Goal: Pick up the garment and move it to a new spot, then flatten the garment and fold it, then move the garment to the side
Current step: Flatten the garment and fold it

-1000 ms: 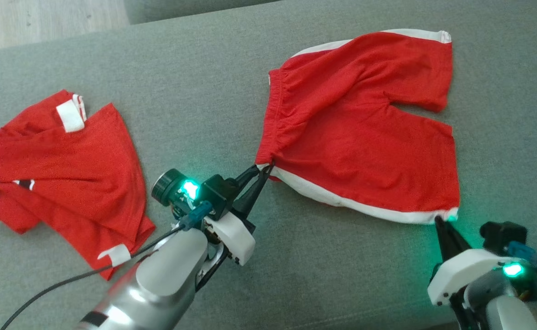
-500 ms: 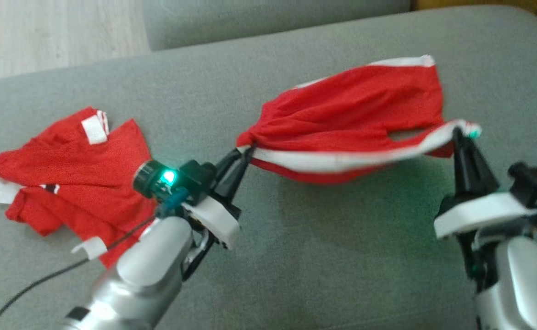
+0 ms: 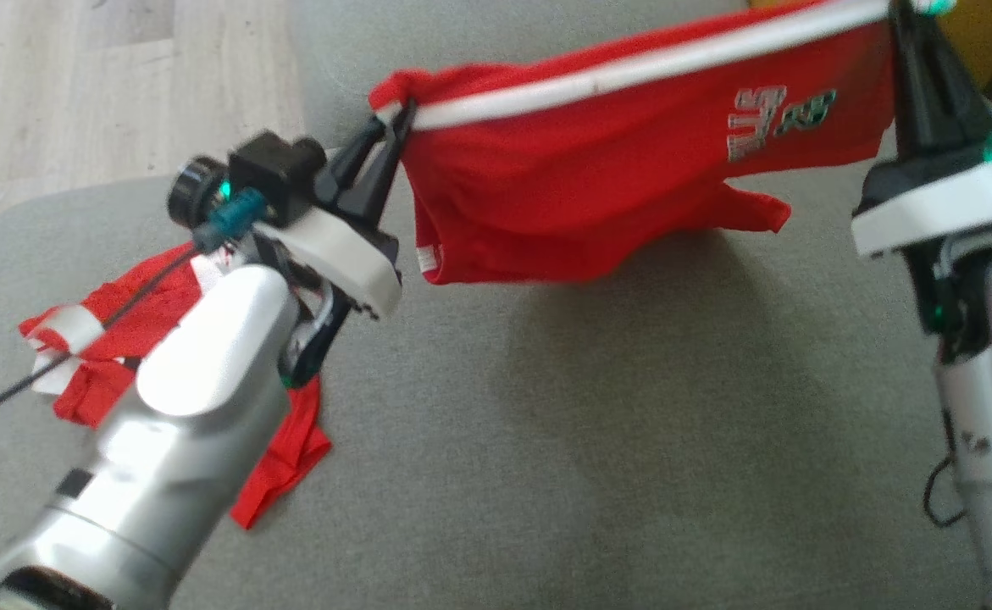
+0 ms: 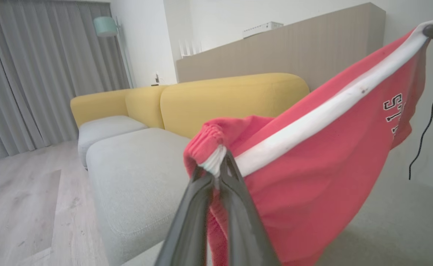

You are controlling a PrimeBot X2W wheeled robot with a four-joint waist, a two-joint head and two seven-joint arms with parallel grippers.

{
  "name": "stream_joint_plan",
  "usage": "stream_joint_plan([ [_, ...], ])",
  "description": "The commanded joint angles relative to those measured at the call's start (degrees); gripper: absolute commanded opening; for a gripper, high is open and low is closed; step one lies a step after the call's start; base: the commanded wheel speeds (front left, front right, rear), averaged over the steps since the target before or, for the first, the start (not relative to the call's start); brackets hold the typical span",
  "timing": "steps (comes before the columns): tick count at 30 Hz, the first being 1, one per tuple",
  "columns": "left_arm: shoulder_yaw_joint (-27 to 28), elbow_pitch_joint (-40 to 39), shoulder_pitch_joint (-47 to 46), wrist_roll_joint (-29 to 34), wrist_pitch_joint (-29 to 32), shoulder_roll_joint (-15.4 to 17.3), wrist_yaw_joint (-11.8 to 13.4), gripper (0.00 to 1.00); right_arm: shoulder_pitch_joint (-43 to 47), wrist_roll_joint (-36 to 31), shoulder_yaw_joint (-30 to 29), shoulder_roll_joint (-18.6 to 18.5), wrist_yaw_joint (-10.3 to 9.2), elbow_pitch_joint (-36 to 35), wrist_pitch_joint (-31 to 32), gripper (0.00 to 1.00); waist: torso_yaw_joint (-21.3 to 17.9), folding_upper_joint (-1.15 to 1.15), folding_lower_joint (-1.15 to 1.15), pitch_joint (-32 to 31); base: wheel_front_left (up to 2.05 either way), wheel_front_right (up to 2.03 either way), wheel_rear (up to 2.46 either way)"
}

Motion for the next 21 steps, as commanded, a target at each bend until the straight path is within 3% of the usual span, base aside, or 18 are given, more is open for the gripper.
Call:
stream_joint_plan([
  [1, 3.1, -2.3, -4.5, -0.5, 0.3, 2.6, 0.8, 0.0, -3.3, 0.7, 1.8, -1.1, -0.04, -1.7, -0.2, 0.0, 0.6, 0.0, 0.0, -0.5, 0.0, 0.0, 0.0],
  [9, 5.0, -9.1, -4.4, -2.6, 3.8, 4.3, 3.1, 0.0, -3.1, 1.8, 4.0, -5.0, -0.04, -4.4, 1.4, 0.0, 3.2, 0.0, 0.0, -0.7, 0.0, 0.0, 0.0],
  [14, 5.1, -12.7, -5.2, -2.0, 7.0, 6.5, 4.7, 0.0, -3.4, 1.1, 4.2, -6.3, -0.04, -5.8, 3.3, 0.0, 3.7, 0.0, 0.0, 3.1, 0.0, 0.0, 0.0],
  [21, 6.9, -9.2, -14.8, -1.4, 10.5, 8.6, 4.0, 0.0, -18.0, 1.5, 10.0, -6.9, -0.04, 2.4, 3.4, 0.0, 1.4, 0.0, 0.0, 13.1, 0.0, 0.0, 0.0],
])
